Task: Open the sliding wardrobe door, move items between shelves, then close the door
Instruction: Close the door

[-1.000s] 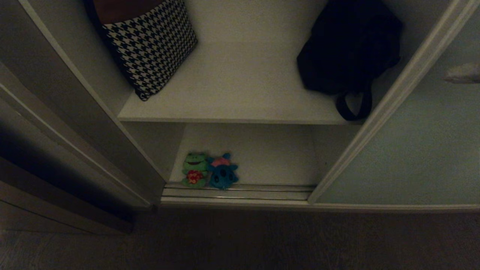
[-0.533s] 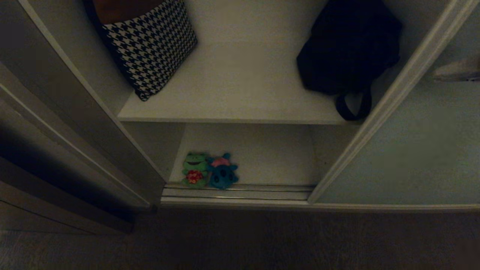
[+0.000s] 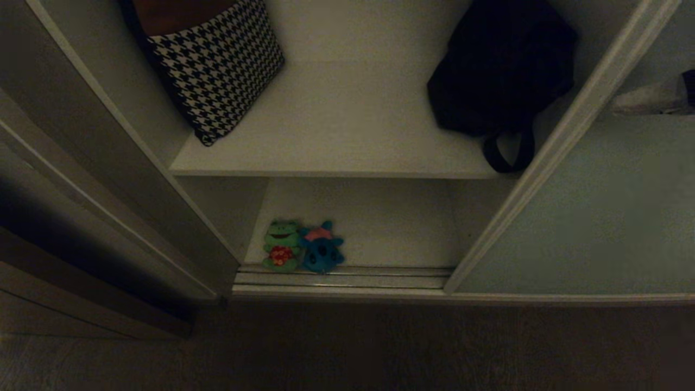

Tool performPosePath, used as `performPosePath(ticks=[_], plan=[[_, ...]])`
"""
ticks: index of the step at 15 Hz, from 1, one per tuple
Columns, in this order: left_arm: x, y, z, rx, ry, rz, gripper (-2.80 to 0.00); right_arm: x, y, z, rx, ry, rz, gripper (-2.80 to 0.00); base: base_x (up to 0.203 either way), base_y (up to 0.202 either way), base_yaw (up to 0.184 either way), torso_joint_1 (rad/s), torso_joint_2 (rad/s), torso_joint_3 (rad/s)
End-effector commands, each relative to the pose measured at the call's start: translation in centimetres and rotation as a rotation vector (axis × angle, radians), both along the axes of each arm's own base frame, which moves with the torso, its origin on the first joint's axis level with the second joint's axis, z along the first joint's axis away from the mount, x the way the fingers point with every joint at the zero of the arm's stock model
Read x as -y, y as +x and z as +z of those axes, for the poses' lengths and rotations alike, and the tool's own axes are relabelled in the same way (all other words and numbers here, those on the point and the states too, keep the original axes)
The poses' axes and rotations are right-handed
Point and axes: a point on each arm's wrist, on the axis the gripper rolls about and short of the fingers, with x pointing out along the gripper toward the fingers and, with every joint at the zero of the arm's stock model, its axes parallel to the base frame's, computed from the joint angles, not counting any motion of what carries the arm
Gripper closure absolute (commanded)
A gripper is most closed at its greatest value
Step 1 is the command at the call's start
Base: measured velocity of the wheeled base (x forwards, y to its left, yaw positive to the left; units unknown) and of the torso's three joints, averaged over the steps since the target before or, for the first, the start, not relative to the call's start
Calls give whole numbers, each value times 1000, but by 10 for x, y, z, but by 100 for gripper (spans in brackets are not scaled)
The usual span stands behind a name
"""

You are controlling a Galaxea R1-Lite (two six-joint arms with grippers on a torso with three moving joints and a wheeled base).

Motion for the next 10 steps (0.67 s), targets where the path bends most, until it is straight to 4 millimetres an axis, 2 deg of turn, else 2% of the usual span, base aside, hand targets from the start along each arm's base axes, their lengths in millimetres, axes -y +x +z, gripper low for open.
performPosePath(ticks=[1,6,10], plan=[[0,0,0,0,0,0,0,-10,4,-2,-9,-15,10,0,0,0,0,0,0,0],[0,0,0,0,0,0,0,-32,18,-1,-4,-45,21,0,0,0,0,0,0,0],[0,0,0,-1,0,0,0,-68,26,-1,33,-67,72,0,0,0,0,0,0,0]])
